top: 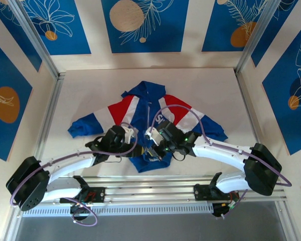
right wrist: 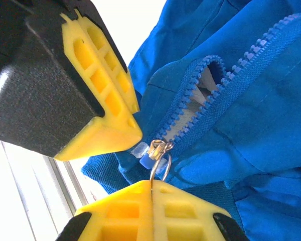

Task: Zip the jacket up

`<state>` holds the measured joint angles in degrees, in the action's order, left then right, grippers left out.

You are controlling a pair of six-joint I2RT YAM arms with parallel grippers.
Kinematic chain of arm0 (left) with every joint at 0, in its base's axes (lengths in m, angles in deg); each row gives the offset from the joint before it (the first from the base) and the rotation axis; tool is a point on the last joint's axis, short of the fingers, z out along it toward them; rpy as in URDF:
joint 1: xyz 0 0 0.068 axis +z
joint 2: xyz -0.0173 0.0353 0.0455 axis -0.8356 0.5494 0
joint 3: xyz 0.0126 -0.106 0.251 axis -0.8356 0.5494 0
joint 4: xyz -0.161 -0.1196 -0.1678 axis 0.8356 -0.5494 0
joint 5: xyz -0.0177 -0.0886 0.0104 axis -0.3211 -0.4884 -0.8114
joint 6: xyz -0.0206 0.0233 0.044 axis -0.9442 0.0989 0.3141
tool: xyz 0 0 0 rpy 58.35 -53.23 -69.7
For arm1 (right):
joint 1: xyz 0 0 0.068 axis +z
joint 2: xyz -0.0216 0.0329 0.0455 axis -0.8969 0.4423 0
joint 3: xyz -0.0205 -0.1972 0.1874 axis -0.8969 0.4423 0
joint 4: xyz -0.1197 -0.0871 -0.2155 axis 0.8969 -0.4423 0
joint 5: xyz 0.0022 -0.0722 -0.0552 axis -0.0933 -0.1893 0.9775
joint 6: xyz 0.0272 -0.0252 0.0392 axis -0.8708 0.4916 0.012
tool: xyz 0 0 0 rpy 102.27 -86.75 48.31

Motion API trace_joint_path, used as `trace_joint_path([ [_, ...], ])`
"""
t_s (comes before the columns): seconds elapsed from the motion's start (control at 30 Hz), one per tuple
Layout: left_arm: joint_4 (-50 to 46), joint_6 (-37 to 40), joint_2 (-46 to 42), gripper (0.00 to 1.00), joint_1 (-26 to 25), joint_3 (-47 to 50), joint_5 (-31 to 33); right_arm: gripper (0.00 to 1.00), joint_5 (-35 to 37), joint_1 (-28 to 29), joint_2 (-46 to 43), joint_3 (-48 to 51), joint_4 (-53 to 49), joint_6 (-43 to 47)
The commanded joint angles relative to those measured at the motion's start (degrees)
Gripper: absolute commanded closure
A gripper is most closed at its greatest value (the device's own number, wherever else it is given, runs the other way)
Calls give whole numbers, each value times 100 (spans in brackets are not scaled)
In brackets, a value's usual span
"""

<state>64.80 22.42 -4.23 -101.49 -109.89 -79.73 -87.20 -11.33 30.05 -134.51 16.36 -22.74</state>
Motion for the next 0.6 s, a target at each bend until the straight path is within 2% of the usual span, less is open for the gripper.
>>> trace_joint_path([
  [0.0,-148,202,-114,100,-68,-147,-51,100,-146,12,49,-126,-91,174],
  [0.37,-196,239,-20,100,-65,-175,-88,100,133,45,294,-136,15,248],
  [0.57,-145,205,10,100,-66,-206,-142,87,264,82,552,-160,228,291],
])
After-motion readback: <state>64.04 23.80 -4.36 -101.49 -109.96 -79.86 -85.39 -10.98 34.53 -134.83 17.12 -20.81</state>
